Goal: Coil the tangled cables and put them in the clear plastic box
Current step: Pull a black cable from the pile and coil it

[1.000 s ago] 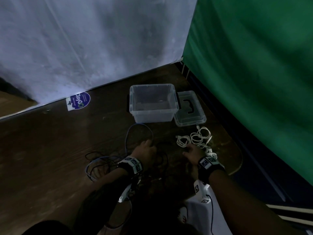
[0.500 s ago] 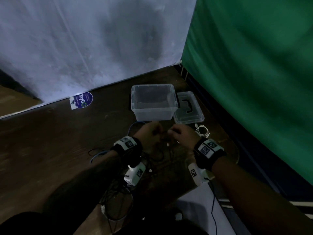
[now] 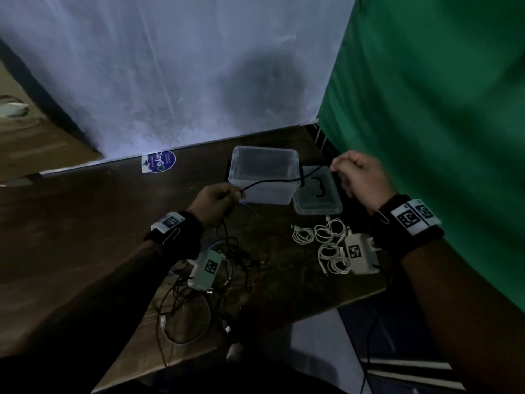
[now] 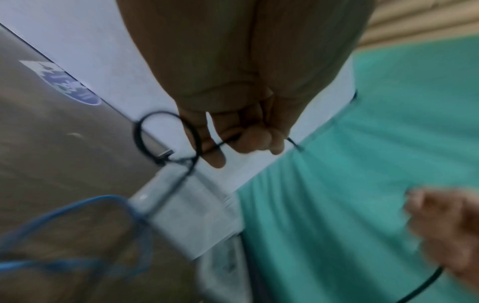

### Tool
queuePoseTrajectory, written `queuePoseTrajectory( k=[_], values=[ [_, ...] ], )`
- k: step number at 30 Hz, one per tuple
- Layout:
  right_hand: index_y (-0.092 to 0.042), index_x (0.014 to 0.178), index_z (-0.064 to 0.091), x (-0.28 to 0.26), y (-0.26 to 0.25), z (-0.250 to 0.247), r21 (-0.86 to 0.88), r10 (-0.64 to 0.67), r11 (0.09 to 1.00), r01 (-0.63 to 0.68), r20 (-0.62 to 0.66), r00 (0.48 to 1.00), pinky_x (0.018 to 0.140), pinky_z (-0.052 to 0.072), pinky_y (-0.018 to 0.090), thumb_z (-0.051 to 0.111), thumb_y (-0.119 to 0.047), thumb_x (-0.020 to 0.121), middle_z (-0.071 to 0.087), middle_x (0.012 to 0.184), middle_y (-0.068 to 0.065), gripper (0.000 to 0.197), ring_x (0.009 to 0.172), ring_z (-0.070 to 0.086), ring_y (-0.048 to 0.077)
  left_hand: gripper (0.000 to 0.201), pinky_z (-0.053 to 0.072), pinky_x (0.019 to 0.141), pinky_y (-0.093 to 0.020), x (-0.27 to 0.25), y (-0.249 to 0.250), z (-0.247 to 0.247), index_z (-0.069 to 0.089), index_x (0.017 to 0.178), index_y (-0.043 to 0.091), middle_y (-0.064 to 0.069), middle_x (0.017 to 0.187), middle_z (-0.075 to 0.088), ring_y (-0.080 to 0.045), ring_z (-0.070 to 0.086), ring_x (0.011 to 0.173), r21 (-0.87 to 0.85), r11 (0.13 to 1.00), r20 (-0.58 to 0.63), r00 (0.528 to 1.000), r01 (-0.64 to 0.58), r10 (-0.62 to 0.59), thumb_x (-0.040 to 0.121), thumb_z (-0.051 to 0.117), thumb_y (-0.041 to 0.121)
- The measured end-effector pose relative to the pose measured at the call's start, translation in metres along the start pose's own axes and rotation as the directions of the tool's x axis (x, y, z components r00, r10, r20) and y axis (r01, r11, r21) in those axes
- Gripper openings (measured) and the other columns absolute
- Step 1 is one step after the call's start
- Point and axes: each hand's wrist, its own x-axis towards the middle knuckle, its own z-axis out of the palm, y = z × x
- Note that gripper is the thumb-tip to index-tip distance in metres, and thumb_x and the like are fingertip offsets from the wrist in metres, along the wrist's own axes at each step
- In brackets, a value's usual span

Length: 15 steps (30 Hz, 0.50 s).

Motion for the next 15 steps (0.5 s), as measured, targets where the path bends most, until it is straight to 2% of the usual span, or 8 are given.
queuePoseTrajectory(
  k=[2, 4, 5, 7, 9, 11, 13, 15],
  values=[
    [-0.022, 0.071, 0.065, -0.008, -0.002, 0.001, -0.059, 0.025, 0.998, -0.018, 0.123, 0.992, 0.059, 0.049, 0.034, 0.055, -0.017, 0.094, 0.056, 0.059, 0.001, 0.025, 0.054, 0.055, 0.016, 0.022, 0.037, 0.044, -0.020, 0.002, 0.018, 0.001, 0.063, 0.080, 0.004, 0.006, 0.054, 0.052, -0.007, 0.045, 0.045, -0.045, 0.999, -0.039, 0.999, -0.021, 0.019, 0.097, 0.056, 0.018],
    [-0.022, 0.084, 0.069, -0.016, -0.009, 0.004, -0.204, 0.020, 0.978, 0.031, 0.243, 0.970, 0.071, 0.049, 0.031, 0.057, -0.021, 0.096, 0.065, 0.075, -0.003, 0.016, 0.070, 0.062, 0.012, 0.028, 0.037, 0.044, -0.020, 0.005, 0.039, 0.001, 0.061, 0.089, -0.006, 0.008, 0.052, 0.052, -0.008, 0.044, 0.044, -0.076, 0.996, -0.041, 0.998, -0.048, 0.045, 0.096, 0.057, 0.020],
    [-0.022, 0.098, 0.068, -0.020, -0.014, 0.006, -0.297, 0.002, 0.951, 0.085, 0.280, 0.960, 0.074, 0.046, 0.027, 0.059, -0.026, 0.096, 0.065, 0.088, -0.006, 0.010, 0.080, 0.061, 0.008, 0.026, 0.036, 0.044, -0.021, 0.006, 0.050, 0.001, 0.063, 0.090, -0.004, 0.007, 0.054, 0.053, -0.008, 0.043, 0.044, -0.092, 0.994, -0.026, 0.998, -0.061, 0.059, 0.096, 0.057, 0.021],
    [-0.023, 0.128, 0.058, -0.022, -0.021, 0.012, -0.425, -0.077, 0.885, 0.193, 0.275, 0.958, 0.085, 0.043, 0.024, 0.063, -0.037, 0.093, 0.058, 0.118, -0.007, 0.038, 0.104, 0.055, 0.007, 0.018, 0.036, 0.047, -0.023, 0.005, 0.075, 0.002, 0.067, 0.082, 0.012, 0.001, 0.060, 0.055, -0.012, 0.044, 0.049, -0.109, 0.989, 0.046, 0.994, -0.098, 0.104, 0.094, 0.059, 0.023],
    [-0.025, 0.140, 0.047, -0.021, -0.034, 0.019, -0.346, -0.144, 0.907, 0.241, 0.284, 0.948, 0.099, 0.042, 0.029, 0.063, -0.043, 0.091, 0.050, 0.138, -0.009, 0.055, 0.123, 0.049, 0.007, 0.018, 0.036, 0.047, -0.024, 0.003, 0.100, 0.004, 0.068, 0.078, 0.023, 0.000, 0.061, 0.055, -0.014, 0.044, 0.051, -0.110, 0.985, 0.130, 0.981, -0.132, 0.146, 0.094, 0.060, 0.024],
    [-0.023, 0.134, 0.053, -0.020, -0.048, 0.027, -0.214, -0.152, 0.949, 0.233, 0.337, 0.929, 0.100, 0.046, 0.031, 0.062, -0.040, 0.093, 0.059, 0.132, -0.007, 0.046, 0.120, 0.055, 0.006, 0.021, 0.037, 0.047, -0.023, 0.002, 0.119, 0.005, 0.067, 0.076, 0.027, -0.001, 0.062, 0.055, -0.013, 0.044, 0.051, -0.090, 0.982, 0.202, 0.963, -0.165, 0.180, 0.095, 0.059, 0.023],
    [-0.017, 0.113, 0.065, -0.018, -0.062, 0.035, -0.172, -0.161, 0.958, 0.227, 0.331, 0.930, 0.082, 0.053, 0.029, 0.060, -0.033, 0.096, 0.070, 0.100, -0.004, 0.024, 0.091, 0.067, 0.010, 0.021, 0.037, 0.048, -0.025, 0.004, 0.129, 0.001, 0.069, 0.075, 0.028, -0.003, 0.063, 0.055, -0.014, 0.043, 0.051, -0.084, 0.981, 0.239, 0.952, -0.176, 0.192, 0.094, 0.060, 0.023],
    [-0.015, 0.095, 0.066, -0.013, -0.072, 0.037, -0.255, -0.238, 0.920, 0.296, 0.236, 0.942, 0.067, 0.048, 0.031, 0.057, -0.030, 0.098, 0.068, 0.083, 0.002, 0.018, 0.074, 0.064, 0.016, 0.019, 0.038, 0.048, -0.025, 0.005, 0.129, -0.007, 0.072, 0.083, 0.014, -0.004, 0.061, 0.052, -0.013, 0.042, 0.051, -0.083, 0.983, 0.258, 0.949, -0.165, 0.181, 0.094, 0.061, 0.024]
  ],
)
